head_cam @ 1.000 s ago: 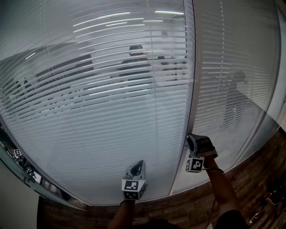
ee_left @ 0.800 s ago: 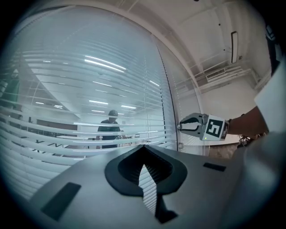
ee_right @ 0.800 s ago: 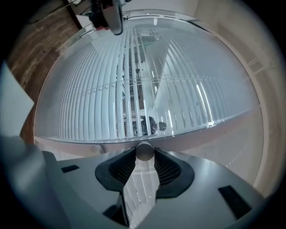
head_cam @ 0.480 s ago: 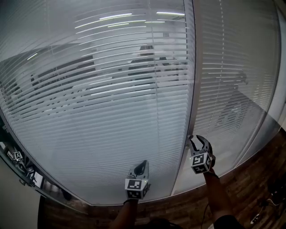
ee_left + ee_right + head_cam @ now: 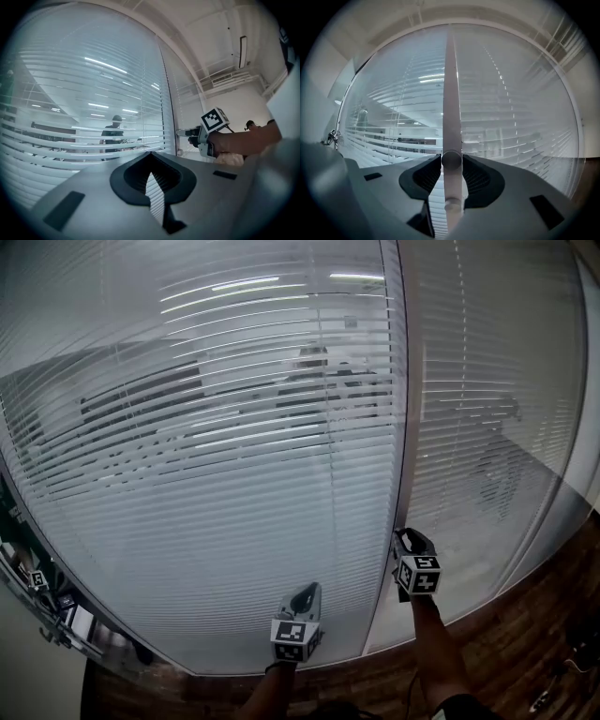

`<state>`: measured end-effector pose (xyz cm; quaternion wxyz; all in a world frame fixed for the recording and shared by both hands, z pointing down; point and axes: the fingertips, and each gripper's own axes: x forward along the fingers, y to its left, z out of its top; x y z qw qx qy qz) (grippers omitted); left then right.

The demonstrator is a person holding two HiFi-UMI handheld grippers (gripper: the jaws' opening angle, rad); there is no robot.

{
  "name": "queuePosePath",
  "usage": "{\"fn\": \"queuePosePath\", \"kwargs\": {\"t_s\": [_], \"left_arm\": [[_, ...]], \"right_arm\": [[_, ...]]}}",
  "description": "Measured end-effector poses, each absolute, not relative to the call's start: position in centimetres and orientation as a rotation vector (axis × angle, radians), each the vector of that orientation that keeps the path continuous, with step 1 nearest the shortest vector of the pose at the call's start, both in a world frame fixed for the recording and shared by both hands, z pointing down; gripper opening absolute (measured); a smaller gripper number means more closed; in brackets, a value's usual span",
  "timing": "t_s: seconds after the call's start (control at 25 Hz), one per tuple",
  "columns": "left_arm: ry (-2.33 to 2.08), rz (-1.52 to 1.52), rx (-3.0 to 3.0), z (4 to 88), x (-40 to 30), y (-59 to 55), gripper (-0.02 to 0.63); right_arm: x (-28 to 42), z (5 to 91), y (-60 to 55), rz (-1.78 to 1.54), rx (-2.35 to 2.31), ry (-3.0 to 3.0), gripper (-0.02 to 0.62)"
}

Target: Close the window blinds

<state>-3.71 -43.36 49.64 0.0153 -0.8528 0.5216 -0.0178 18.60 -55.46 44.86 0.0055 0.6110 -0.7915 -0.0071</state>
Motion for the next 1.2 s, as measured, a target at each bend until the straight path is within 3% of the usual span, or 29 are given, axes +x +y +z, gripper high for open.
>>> {"fn": "queuePosePath", "kwargs": {"t_s": [0.36, 1.2], "left_arm": [[1.674, -0.073, -2.635, 50.1, -5.3, -43.2, -0.005], [1.690, -0.105, -2.640, 50.8, -6.5, -42.8, -0.005]], "right_arm": [[18.1, 44.9, -55.5, -0.105, 1.871, -2.430, 0.126], [16.6, 44.4, -54.4, -0.881, 1.384, -1.840, 0.126]]}}
